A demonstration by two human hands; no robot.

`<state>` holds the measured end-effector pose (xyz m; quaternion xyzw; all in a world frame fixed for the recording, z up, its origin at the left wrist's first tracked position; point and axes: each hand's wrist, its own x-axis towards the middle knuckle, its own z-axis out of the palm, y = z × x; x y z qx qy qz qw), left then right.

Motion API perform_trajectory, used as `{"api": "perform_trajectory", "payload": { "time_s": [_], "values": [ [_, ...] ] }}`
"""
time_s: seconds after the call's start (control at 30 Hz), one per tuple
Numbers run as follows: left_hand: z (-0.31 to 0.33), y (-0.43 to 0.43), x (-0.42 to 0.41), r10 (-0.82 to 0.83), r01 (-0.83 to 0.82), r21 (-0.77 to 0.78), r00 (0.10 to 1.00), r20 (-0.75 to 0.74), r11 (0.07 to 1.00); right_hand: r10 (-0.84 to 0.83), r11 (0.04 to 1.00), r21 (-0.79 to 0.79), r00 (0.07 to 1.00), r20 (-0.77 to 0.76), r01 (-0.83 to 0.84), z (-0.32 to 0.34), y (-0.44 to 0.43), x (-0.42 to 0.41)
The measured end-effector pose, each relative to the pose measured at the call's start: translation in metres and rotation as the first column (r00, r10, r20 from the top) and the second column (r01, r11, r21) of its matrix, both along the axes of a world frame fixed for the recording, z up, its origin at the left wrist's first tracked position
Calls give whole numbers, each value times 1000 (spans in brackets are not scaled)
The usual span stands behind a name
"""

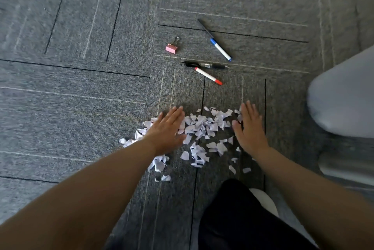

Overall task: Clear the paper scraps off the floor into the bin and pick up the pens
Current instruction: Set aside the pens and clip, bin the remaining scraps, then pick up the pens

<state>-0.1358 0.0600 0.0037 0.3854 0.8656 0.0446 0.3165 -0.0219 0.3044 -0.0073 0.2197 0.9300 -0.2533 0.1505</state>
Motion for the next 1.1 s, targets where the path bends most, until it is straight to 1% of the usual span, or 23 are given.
{"api": "perform_trajectory", "payload": {
  "time_s": [0.07, 0.1, 0.13, 0.17, 0.23, 0.3, 0.4, 0.5, 0.6, 0.67, 0.7, 0.73, 0.77, 0.8, 0.87, 0.93, 1.0, 1.03, 1.1],
  "values": [
    [2, -4, 6, -114, 114, -9, 993, -7, 993, 189, 975, -112, 982, -25, -191, 5, -29, -3],
    [4, -7, 7, -139, 139, -8, 990, -27, 990, 274, 948, -154, 960, -58, -279, 8, -42, -5],
    [6, -10, 7, -141, 142, -1, 988, -60, 990, 324, 924, -186, 942, -88, -335, 11, -53, -7],
    [7, -15, 7, -130, 131, 3, 986, -102, 991, 341, 910, -207, 933, -117, -359, 14, -59, -9],
    [9, -27, 5, -81, 81, -9, 981, -175, 997, 292, 920, -211, 937, -190, -330, 20, -60, -7],
    [8, -42, 6, -30, 25, -25, 981, -189, 999, 227, 944, -192, 949, -221, -270, 26, -51, 0],
    [10, -56, 7, -45, 38, -50, 986, -161, 998, 202, 966, -131, 968, -146, -222, 46, -28, 14],
    [18, -50, 9, -88, 83, -39, 983, -161, 996, 274, 960, -44, 960, -61, -277, 87, -11, 20],
    [29, -35, 16, -93, 99, 35, 986, -140, 994, 351, 936, 2, 936, 21, -351, 128, -12, 23],
    [33, -26, 20, -109, 116, 47, 984, -145, 992, 359, 932, 43, 932, 51, -361, 141, -17, 25],
    [33, -25, 21, -117, 124, 39, 982, -151, 992, 316, 946, 55, 947, 48, -319, 140, -21, 25],
    [33, -25, 22, -117, 123, 30, 981, -153, 992, 211, 976, 44, 977, 28, -213, 134, -27, 26],
    [31, -27, 22, -105, 110, 24, 982, -156, 994, 52, 999, 14, 999, 9, -52, 123, -33, 27],
    [28, -31, 21, -81, 84, 12, 983, -163, 996, -123, 992, -16, 992, -13, 123, 108, -41, 30],
    [18, -46, 18, 36, -43, -35, 982, -188, 998, -381, 924, 8, 923, -53, 382, 71, -55, 46],
    [4, -61, 18, 205, -223, -80, 960, -190, 971, -566, 819, 81, 823, -38, 567, 37, -59, 68],
    [-6, -68, 24, 313, -336, -116, 933, -178, 935, -674, 734, 116, 739, -1, 669, 12, -58, 86],
    [-10, -67, 28, 331, -355, -117, 925, -185, 927, -686, 721, 130, 727, -2, 681, 4, -59, 89],
    [-17, -59, 35, 340, -360, -83, 921, -191, 929, -647, 752, 134, 762, -32, 645, -5, -67, 83]
  ]
}}
